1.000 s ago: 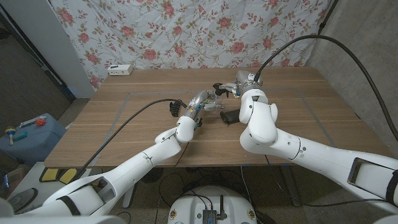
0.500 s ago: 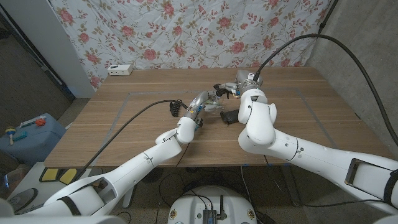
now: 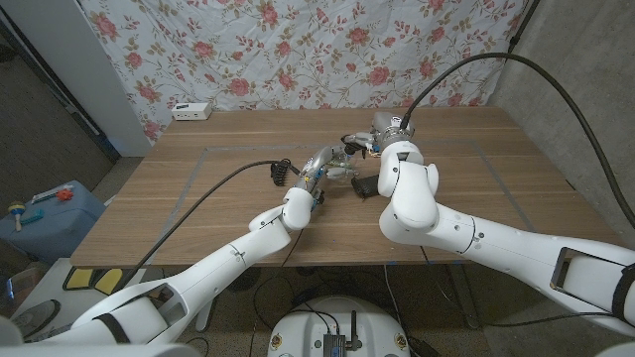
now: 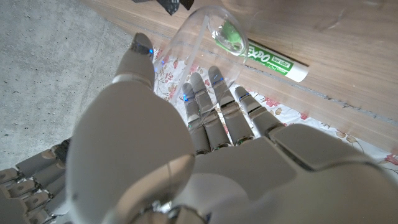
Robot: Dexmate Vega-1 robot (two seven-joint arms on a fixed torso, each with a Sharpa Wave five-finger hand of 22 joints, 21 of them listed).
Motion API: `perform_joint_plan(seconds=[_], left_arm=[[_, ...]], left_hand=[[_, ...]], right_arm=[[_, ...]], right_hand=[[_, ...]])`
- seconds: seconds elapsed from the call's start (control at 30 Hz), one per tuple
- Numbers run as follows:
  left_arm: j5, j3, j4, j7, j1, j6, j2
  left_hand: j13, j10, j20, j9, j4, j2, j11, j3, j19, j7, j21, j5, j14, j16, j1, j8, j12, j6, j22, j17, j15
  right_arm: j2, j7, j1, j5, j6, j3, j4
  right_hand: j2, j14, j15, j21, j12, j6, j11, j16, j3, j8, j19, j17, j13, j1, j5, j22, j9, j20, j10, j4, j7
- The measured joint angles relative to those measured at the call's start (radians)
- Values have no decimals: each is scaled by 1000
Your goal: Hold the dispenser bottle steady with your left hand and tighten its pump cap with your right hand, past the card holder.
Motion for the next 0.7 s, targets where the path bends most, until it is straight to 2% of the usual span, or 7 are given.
perform_joint_plan(seconds=[0.1, 0.23, 0.43, 0.47, 0.7], left_arm=[[0, 0, 2, 0, 0, -1, 0], [-1, 1, 3, 1, 0, -2, -1], [-3, 1, 3, 1, 0, -6, -1], [-3, 1, 7, 1, -1, -6, -2], [-5, 1, 8, 1, -1, -6, -3]], left_hand=[[5, 0, 0, 0, 0, 0, 0, 0, 0, 0, 0, 0, 0, 0, 0, 0, 0, 0, 0, 0, 0], [5, 0, 0, 0, 0, 0, 0, 0, 0, 0, 0, 0, 0, 0, 0, -1, 0, 0, 0, 0, 0], [5, 0, 0, 0, 0, 0, 0, 0, 0, 0, 0, 0, 0, -1, 0, -3, 0, 0, 0, 0, 0], [5, 0, 0, 0, 0, 0, 0, 0, 0, 0, 0, 0, 0, -1, 0, -3, -1, 0, 0, 0, 0], [5, 0, 0, 0, 0, 0, 0, 0, 0, 0, 0, 0, 0, -1, 0, -3, -1, 0, 0, -1, 0]], right_arm=[[2, 0, 0, 0, 0, -3, 4], [10, 31, 0, -44, 0, -6, 16], [23, 31, -4, -44, 0, -10, 34], [26, 69, -4, -102, 0, -11, 40], [37, 94, -4, -137, 0, -19, 61]], right_hand=[[-3, 8, -4, 0, 0, 15, 0, 0, 0, 6, 7, 2, 0, -3, 0, 0, 2, -2, 6, 0, -7], [-3, 20, -9, 0, 0, 39, -4, 8, 0, 26, 17, 5, 0, -3, 0, 0, 9, -6, 17, 0, -14], [-3, 31, -20, 0, 0, 73, -9, 8, 0, 48, 23, 5, 5, -3, 0, 0, 14, -12, 33, 0, -26], [-3, 36, -18, 0, 0, 80, -13, 8, 0, 51, 23, 5, 5, -3, 1, 0, 15, -12, 37, 0, -26], [-3, 45, -23, 0, 0, 104, -14, 15, 0, 70, 36, 5, 5, -3, 1, 0, 23, -15, 49, 0, -32]])
